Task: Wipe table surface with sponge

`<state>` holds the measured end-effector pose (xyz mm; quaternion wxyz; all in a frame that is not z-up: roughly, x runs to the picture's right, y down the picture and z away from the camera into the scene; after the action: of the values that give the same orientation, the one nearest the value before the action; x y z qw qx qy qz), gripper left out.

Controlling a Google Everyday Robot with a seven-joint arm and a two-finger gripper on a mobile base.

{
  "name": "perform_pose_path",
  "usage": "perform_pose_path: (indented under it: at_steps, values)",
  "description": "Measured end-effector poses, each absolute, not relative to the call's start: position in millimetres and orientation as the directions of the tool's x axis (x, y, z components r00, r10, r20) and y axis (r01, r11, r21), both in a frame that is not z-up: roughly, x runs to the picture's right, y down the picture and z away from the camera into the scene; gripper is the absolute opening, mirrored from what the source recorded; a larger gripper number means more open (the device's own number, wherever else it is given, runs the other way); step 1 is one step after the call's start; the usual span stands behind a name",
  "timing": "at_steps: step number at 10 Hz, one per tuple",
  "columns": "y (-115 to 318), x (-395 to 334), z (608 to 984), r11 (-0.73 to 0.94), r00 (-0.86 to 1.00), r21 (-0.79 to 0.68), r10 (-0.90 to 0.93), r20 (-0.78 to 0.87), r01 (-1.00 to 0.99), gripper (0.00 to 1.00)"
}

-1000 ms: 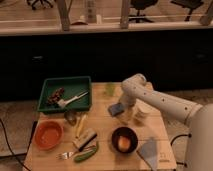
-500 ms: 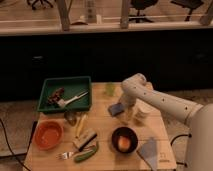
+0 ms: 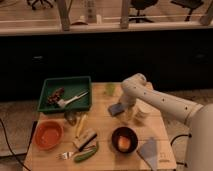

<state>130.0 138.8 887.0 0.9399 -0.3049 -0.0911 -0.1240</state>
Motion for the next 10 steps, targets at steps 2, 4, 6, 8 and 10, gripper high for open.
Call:
perform_pose_path:
  at_steps: [2, 4, 6, 8, 10]
  values:
    - [138.1, 129.7, 887.2, 0.779, 0.949, -0.551, -0.184, 0.257, 0.300, 0.80]
    - [136.7, 123.2, 892.2, 0.760, 0.934, -0.553, -0.208, 0.291, 0.342, 0.80]
    - [134.6, 119.1, 897.9, 0.744, 0.920, -0.553, -0.225, 0.321, 0.375, 0.80]
    - [134.5, 115.0, 903.5, 0.733, 0.909, -0.552, -0.234, 0.344, 0.397, 0.77]
    - [137.0, 112.9, 907.5, 0.726, 0.901, -0.549, -0.240, 0.361, 0.414, 0.58]
